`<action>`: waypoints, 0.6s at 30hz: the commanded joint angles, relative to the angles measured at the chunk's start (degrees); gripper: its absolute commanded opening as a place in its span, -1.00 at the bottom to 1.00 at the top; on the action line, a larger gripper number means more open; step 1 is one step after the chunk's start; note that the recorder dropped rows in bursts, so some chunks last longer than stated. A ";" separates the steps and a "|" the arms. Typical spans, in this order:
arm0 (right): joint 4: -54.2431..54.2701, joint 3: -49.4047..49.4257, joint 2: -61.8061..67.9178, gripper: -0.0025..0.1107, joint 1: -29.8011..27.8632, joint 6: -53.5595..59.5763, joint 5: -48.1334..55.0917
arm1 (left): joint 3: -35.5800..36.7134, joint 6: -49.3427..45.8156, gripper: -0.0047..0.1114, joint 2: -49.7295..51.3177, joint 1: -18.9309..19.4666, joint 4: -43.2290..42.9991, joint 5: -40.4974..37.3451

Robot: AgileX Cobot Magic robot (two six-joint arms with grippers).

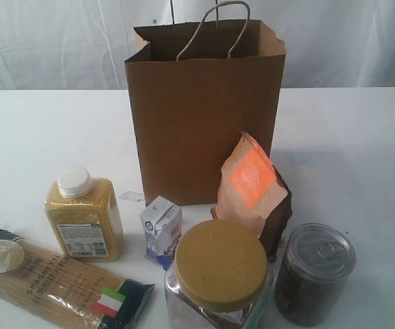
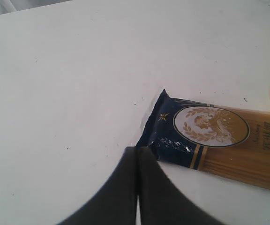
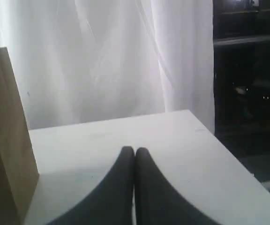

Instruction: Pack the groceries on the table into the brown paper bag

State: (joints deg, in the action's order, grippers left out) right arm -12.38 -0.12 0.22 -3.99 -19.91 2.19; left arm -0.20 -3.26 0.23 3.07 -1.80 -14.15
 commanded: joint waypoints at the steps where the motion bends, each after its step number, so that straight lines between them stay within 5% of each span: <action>1: -0.10 0.12 -0.22 -0.96 0.29 -0.05 -8.12 | 0.20 0.43 -0.92 -0.23 -0.36 0.03 0.18; 5: 2.64 0.12 -0.22 -0.96 0.29 0.13 -19.39 | 0.20 0.43 -0.92 -0.23 -0.36 0.03 0.18; 11: 7.41 0.12 -0.22 -0.96 0.29 -0.88 -51.92 | 0.20 0.43 -0.92 -0.23 -0.36 0.03 0.18; 14: 13.45 -0.54 -0.22 -0.96 0.29 -11.42 -71.10 | 0.20 0.43 -0.92 -0.23 -0.36 0.03 0.18; 17: 13.28 -5.10 -0.22 -0.96 0.29 -10.29 -65.06 | 0.20 0.43 -0.92 -0.23 -0.36 0.03 0.18; 18: 13.28 -6.11 -0.22 -0.96 0.29 -6.84 -54.55 | 0.20 0.43 -0.92 -0.23 -0.36 0.03 0.18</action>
State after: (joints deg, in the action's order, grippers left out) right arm 1.13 -4.63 0.07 -3.99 -30.03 -63.29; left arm -0.20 -3.26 0.23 3.07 -1.80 -14.15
